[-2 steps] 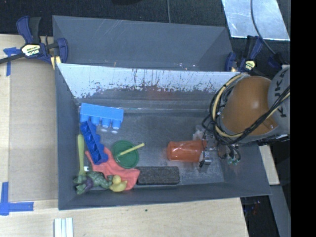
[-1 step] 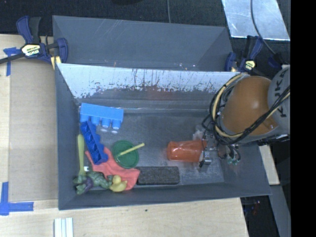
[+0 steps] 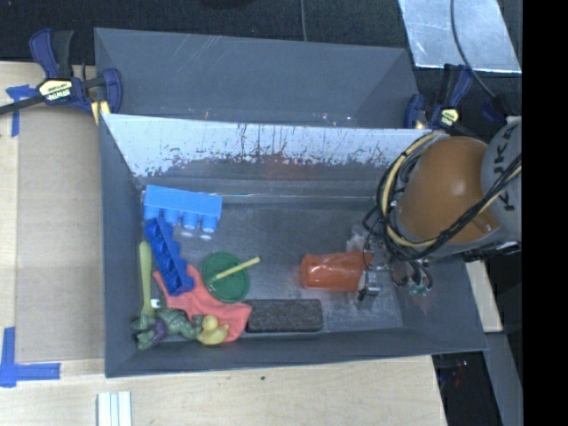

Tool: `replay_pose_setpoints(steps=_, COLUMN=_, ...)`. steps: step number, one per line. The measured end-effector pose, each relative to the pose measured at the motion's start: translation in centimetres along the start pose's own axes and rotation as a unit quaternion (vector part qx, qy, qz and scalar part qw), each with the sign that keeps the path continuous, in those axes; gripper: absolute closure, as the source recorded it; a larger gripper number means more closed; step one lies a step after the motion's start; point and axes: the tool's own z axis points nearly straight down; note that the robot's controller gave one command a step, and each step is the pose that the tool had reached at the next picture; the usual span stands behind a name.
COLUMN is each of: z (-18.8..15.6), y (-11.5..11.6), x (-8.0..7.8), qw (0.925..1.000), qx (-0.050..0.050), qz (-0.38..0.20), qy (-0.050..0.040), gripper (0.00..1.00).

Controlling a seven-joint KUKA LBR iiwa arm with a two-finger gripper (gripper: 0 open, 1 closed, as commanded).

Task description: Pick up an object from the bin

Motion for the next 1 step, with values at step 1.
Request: replay_pose_setpoints(steps=1, z=0.0, y=0.0, x=0.0, qw=1.0, qx=0.0, qz=0.0, qy=0.0, gripper=1.0)
